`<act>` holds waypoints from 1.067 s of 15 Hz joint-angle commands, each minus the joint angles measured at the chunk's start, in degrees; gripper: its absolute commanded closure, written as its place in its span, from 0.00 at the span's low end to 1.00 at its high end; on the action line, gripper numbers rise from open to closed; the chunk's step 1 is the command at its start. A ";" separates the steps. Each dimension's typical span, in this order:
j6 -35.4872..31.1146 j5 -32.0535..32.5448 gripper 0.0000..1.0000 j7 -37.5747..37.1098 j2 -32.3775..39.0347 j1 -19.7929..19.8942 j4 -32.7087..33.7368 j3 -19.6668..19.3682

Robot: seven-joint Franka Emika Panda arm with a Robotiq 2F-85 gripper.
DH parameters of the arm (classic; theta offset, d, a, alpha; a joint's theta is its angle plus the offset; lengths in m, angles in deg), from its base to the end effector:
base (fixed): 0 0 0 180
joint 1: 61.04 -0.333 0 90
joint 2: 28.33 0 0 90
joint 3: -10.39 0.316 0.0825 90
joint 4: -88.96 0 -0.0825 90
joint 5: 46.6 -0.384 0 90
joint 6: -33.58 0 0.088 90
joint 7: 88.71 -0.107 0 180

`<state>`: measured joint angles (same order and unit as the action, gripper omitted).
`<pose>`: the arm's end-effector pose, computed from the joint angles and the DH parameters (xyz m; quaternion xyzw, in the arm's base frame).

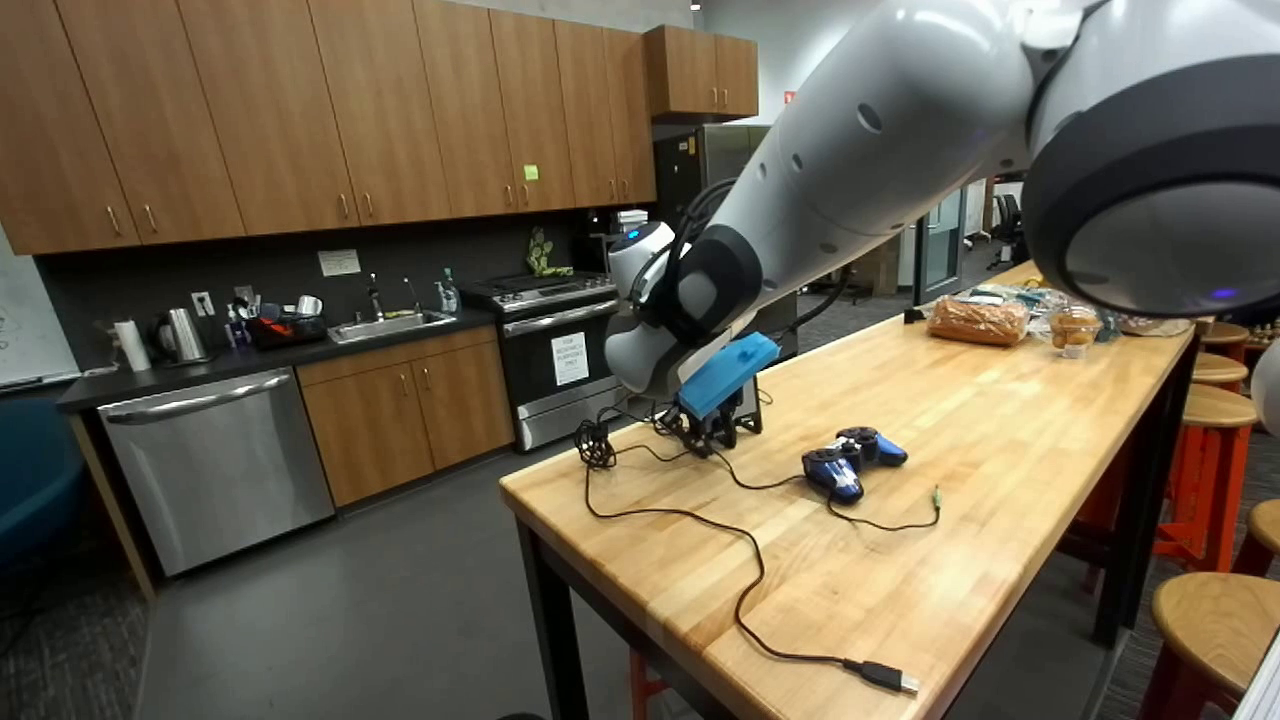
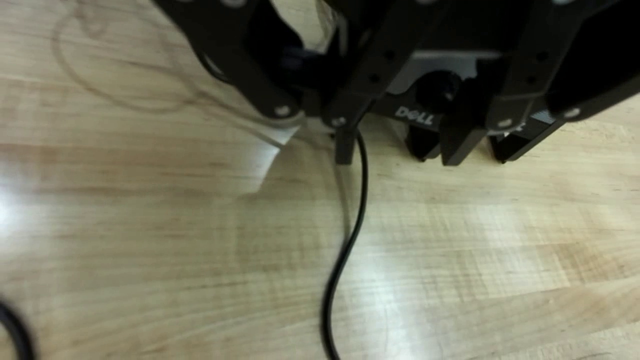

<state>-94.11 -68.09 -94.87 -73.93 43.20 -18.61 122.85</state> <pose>0.6053 0.1728 0.3108 0.9769 -0.0251 0.0715 0.1996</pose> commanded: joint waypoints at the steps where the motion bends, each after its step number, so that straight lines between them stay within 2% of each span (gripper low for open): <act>1: 0.52 0.22 0.83 -1.25 -0.17 -1.00 -0.38 -1.14; 3: 0.11 0.13 0.97 -1.62 -0.31 -1.04 -0.41 -1.18; 4: -0.02 0.13 0.95 -1.89 -0.39 -1.11 -0.43 -1.24; 5: -0.08 0.17 0.72 -2.16 -0.48 -1.15 -0.41 -1.29; 6: -0.19 0.22 0.68 -2.39 -0.55 -1.21 -0.43 -1.37; 7: -0.28 0.30 0.68 -2.52 -0.64 -1.26 -0.44 -1.46; 10: -0.45 0.65 0.53 -3.02 -1.08 -1.44 -0.46 -1.84; 16: -2.42 0.30 0.11 -3.84 -1.83 -1.46 -0.64 -1.96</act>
<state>-95.17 -68.09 -97.52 -74.80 42.91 -18.61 122.20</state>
